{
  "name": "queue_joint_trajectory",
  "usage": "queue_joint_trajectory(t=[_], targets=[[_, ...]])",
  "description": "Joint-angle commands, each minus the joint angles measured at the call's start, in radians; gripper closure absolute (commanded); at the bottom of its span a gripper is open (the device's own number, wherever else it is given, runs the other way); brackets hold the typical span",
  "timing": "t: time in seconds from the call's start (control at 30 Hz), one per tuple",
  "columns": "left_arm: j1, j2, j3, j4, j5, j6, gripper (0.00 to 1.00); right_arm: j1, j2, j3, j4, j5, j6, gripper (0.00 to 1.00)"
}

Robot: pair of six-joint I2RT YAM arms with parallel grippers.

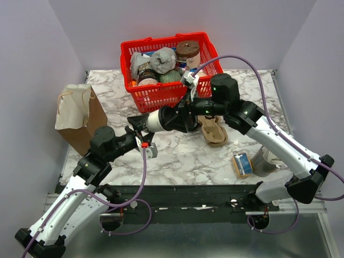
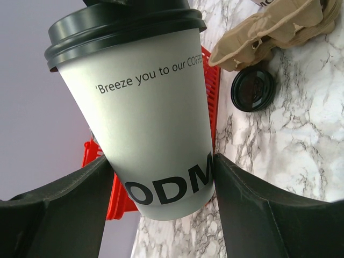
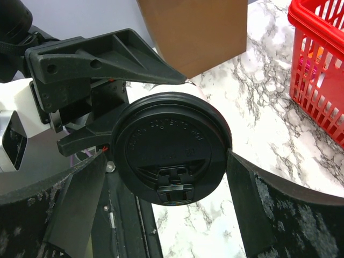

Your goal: Pack the takeout coffee

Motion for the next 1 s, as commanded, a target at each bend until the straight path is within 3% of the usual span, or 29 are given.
queue_joint_trajectory(t=[0.0, 0.57, 0.77, 0.93, 0.97], targets=[[-0.013, 0.001, 0.022, 0.039, -0.004, -0.015, 0.39, 0.005, 0.019, 0.015, -0.003, 0.011, 0.017, 0.00], [-0.015, 0.004, 0.020, 0.055, -0.023, -0.033, 0.38, 0.005, 0.037, 0.027, -0.018, 0.013, -0.015, 0.23], [-0.013, -0.008, 0.032, 0.041, -0.094, -0.067, 0.16, -0.018, 0.025, 0.049, -0.057, 0.057, -0.040, 0.31], [-0.013, -0.022, 0.097, -0.131, -0.134, -0.131, 0.07, -0.116, 0.034, 0.096, -0.095, 0.017, 0.017, 0.37], [-0.013, -0.030, 0.109, -0.160, -0.148, -0.151, 0.01, -0.148, 0.037, 0.101, -0.098, 0.012, 0.017, 0.37]])
